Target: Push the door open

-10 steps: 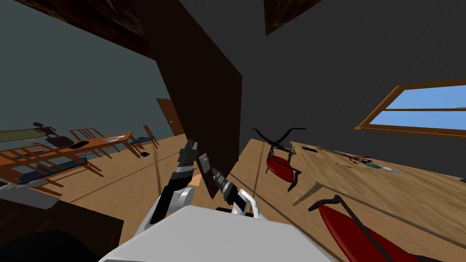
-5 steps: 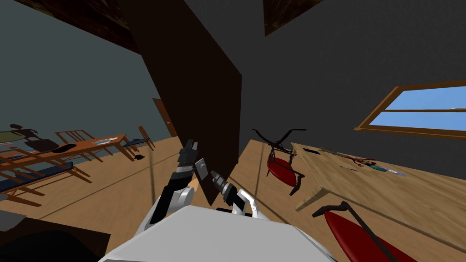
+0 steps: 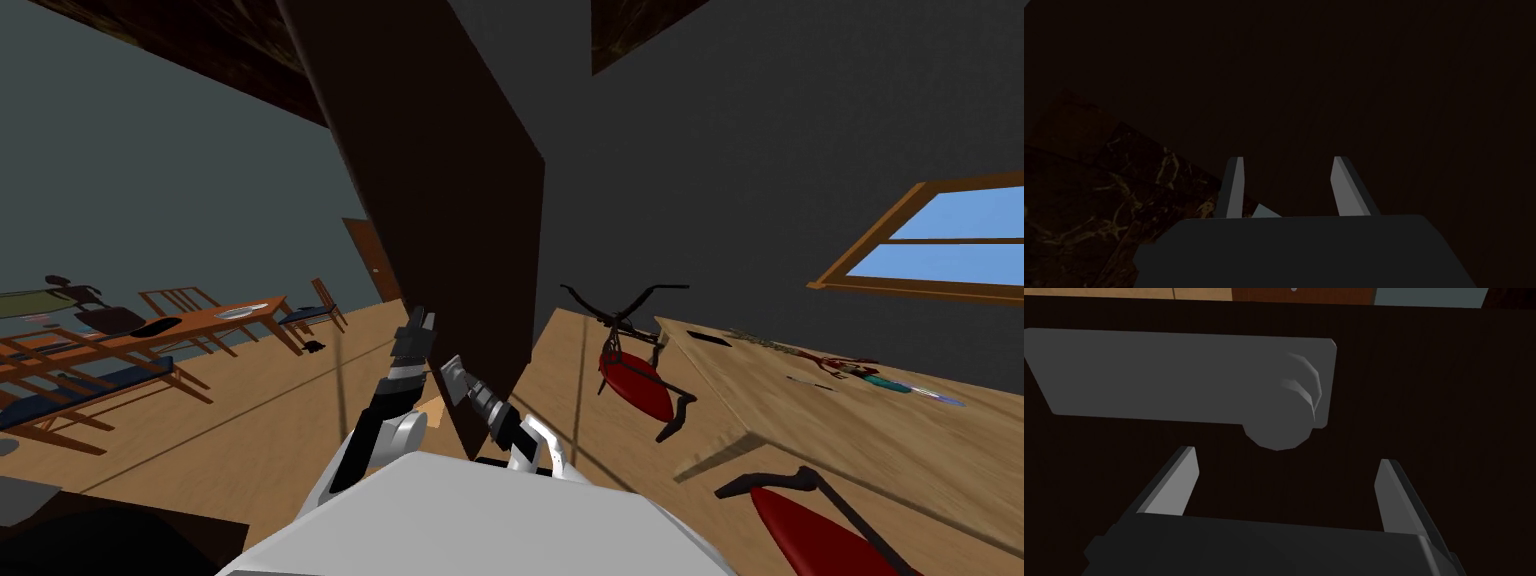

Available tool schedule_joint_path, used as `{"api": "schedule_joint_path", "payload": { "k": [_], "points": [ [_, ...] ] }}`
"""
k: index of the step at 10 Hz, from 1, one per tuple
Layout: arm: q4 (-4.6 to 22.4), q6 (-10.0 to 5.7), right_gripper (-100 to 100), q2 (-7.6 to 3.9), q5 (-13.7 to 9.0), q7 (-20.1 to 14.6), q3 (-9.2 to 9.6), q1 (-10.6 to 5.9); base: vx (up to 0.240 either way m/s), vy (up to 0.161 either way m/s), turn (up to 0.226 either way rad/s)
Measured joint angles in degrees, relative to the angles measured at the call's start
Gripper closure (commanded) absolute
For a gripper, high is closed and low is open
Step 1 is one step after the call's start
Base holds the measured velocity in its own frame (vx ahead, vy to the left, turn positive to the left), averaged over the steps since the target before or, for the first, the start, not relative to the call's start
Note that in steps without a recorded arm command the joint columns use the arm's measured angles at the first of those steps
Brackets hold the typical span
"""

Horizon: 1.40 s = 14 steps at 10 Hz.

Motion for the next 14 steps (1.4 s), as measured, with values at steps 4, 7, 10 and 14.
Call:
{"api": "schedule_joint_path", "payload": {
  "k": [4, 7, 10, 14],
  "points": [
    [1.1, -0.18, 100, 0.95, 0.2, 0.4, -0.67, 0.01, 0.065, 0.103, 0.022],
    [1.1, -0.16, 100, 0.91, 0.2, 0.4, -0.65, 0.02, -0.012, -0.024, 0.002],
    [1.1, -0.16, -100, 0.90, 0.2, 0.4, -0.65, 0.03, -0.031, 0.011, -0.033],
    [2.1, 0.70, -100, 1.62, 0.3, 1.7, -4.90, 0.56, -0.149, 0.090, -0.080]
  ]
}}
